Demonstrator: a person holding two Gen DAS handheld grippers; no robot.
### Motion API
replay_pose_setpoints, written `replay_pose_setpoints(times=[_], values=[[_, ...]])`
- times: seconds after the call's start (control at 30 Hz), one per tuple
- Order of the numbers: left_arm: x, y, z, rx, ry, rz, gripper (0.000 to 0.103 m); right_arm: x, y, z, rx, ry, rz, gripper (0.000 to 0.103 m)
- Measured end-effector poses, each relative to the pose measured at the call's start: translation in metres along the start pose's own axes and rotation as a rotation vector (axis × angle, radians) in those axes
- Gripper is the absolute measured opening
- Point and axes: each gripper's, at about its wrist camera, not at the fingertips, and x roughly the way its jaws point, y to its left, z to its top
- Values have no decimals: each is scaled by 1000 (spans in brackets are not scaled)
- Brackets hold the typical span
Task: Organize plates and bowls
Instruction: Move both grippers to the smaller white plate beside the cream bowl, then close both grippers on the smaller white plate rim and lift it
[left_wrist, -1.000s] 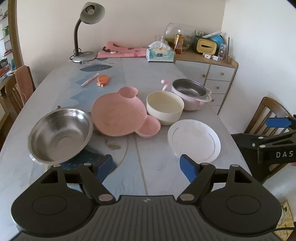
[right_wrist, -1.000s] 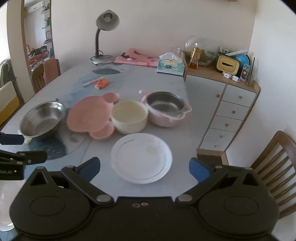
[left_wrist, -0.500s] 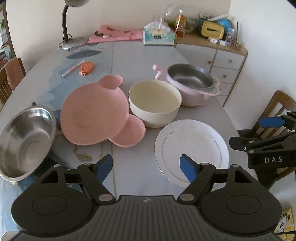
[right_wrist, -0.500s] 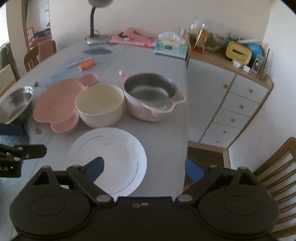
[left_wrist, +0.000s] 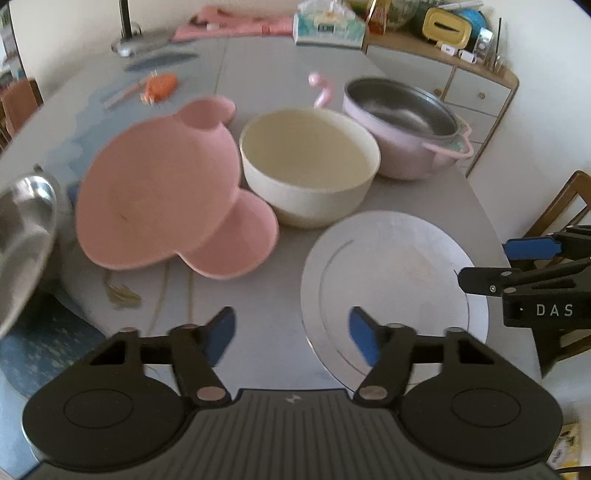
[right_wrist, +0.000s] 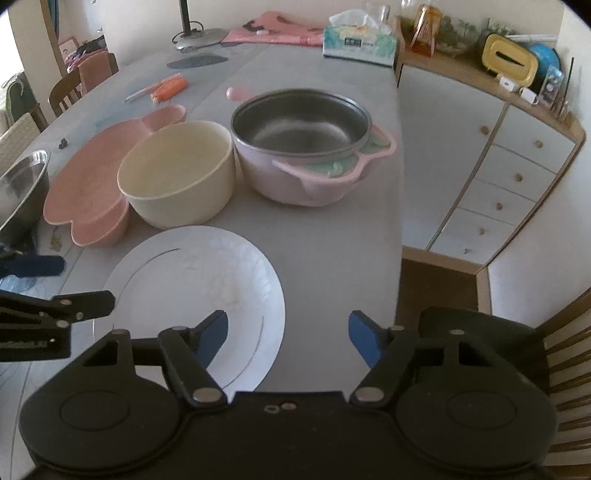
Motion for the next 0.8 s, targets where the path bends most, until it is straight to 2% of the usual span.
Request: replay_pose_setpoints(times=[0.07,0.27,0.37,0.47,0.6,0.7,0.8], values=[[3,-1,1,-7,5,4,62,3,-1,2,-4,9,13,62],[11,1,2,-46,40,-24,38,11,-7,4,6,38,55,51],[11,3,1,-76,54,-24,34,13,-9,3,20,52,74,42],[11,2,2,-80,57,-34,31,14,-10,2,32,63,88,38],[14,6,3,-115,64,-80,23,17,-13,1,61,76,115,30],[14,7,4,-123,67,-94,20,17,-13,1,68,77,135,23],[15,8,4,-133,67,-99,18,17,-13,1,80,78,135,22]])
